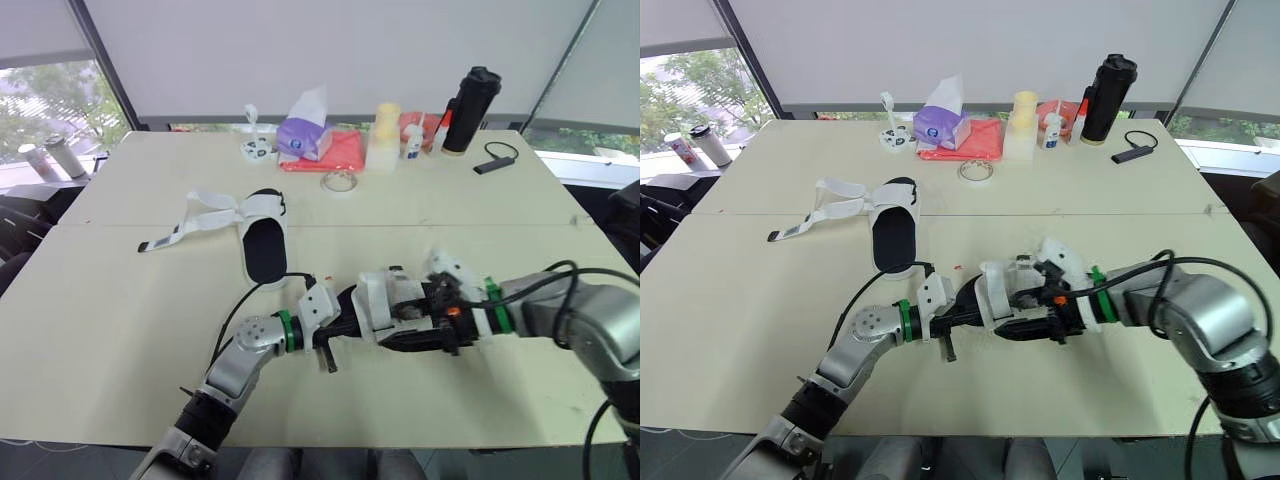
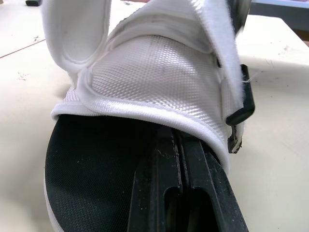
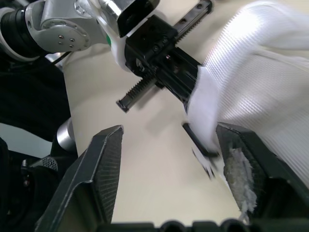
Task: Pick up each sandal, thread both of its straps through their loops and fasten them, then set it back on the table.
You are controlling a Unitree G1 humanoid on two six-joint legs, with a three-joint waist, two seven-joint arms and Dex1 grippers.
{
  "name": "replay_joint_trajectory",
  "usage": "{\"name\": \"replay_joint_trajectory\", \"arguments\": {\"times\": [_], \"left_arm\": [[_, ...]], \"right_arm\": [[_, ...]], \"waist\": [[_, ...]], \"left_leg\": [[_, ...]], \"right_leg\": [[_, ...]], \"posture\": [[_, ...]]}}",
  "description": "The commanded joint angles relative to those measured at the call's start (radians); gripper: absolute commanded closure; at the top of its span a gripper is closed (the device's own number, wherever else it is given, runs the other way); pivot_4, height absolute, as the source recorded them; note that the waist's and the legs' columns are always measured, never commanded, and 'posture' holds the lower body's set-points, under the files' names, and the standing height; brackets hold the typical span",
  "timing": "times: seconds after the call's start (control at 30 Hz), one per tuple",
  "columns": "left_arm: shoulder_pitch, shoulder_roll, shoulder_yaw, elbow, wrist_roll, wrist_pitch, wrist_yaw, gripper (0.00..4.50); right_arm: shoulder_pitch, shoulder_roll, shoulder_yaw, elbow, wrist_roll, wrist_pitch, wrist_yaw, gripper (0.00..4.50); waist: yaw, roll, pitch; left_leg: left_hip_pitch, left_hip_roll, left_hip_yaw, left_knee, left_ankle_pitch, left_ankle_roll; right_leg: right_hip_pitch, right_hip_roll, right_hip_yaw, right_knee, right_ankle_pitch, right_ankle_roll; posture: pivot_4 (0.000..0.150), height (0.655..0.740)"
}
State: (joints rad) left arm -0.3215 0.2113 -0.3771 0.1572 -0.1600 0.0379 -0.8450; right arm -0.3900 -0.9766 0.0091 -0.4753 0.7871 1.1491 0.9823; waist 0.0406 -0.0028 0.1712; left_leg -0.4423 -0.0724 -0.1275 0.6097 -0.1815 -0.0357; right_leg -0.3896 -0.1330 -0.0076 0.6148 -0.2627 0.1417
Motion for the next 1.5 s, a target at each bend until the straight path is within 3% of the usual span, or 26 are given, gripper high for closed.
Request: {"name": "replay_joint_trajectory", "arguments": {"times": [0.03, 0.2, 0.43, 1.0, 1.5], "left_arm": [[0.031, 0.013, -0.027, 0.066, 0.048, 0.040, 0.004, 4.50], [0.033, 0.015, -0.026, 0.063, 0.046, 0.041, 0.000, 4.50], [0.034, 0.020, -0.028, 0.058, 0.047, 0.042, -0.005, 4.50], [0.033, 0.025, -0.024, 0.050, 0.044, 0.046, -0.002, 4.50], [0.031, 0.018, -0.026, 0.046, 0.043, 0.053, 0.004, 4.50]], "right_arm": [[0.039, -0.049, -0.110, -0.079, 0.078, 0.037, 0.005, 1.20], [0.163, -0.068, -0.186, -0.140, 0.137, 0.073, -0.023, 1.20], [0.281, 0.043, -0.101, -0.090, 0.046, -0.007, -0.138, 1.20], [0.216, 0.249, -0.018, 0.014, -0.021, -0.044, -0.275, 1.20], [0.199, 0.209, -0.015, -0.093, 0.047, 0.012, -0.234, 1.20]], "waist": [[0.000, 0.000, 0.000], [0.000, -0.001, 0.000], [-0.001, 0.001, -0.001], [-0.004, 0.001, -0.002], [-0.003, 0.002, -0.002]], "left_leg": [[0.000, 0.000, 0.000, 0.000, 0.000, 0.000], [0.000, 0.000, 0.000, 0.000, 0.000, 0.000], [0.000, 0.000, 0.001, 0.000, 0.000, 0.000], [0.000, 0.000, 0.000, 0.000, 0.000, 0.001], [0.000, 0.000, 0.000, 0.000, 0.000, 0.001]], "right_leg": [[0.000, 0.000, 0.000, 0.000, 0.000, 0.000], [0.000, 0.000, 0.000, 0.000, 0.000, 0.000], [0.000, 0.000, 0.000, 0.000, 0.000, 0.000], [0.000, 0.001, 0.000, 0.000, 0.000, 0.000], [0.000, 0.001, 0.000, 0.001, 0.001, -0.001]], "posture": [[0.150, 0.7400], [0.150, 0.7400], [0.150, 0.7400], [0.150, 0.7400], [0.150, 0.7400]]}}
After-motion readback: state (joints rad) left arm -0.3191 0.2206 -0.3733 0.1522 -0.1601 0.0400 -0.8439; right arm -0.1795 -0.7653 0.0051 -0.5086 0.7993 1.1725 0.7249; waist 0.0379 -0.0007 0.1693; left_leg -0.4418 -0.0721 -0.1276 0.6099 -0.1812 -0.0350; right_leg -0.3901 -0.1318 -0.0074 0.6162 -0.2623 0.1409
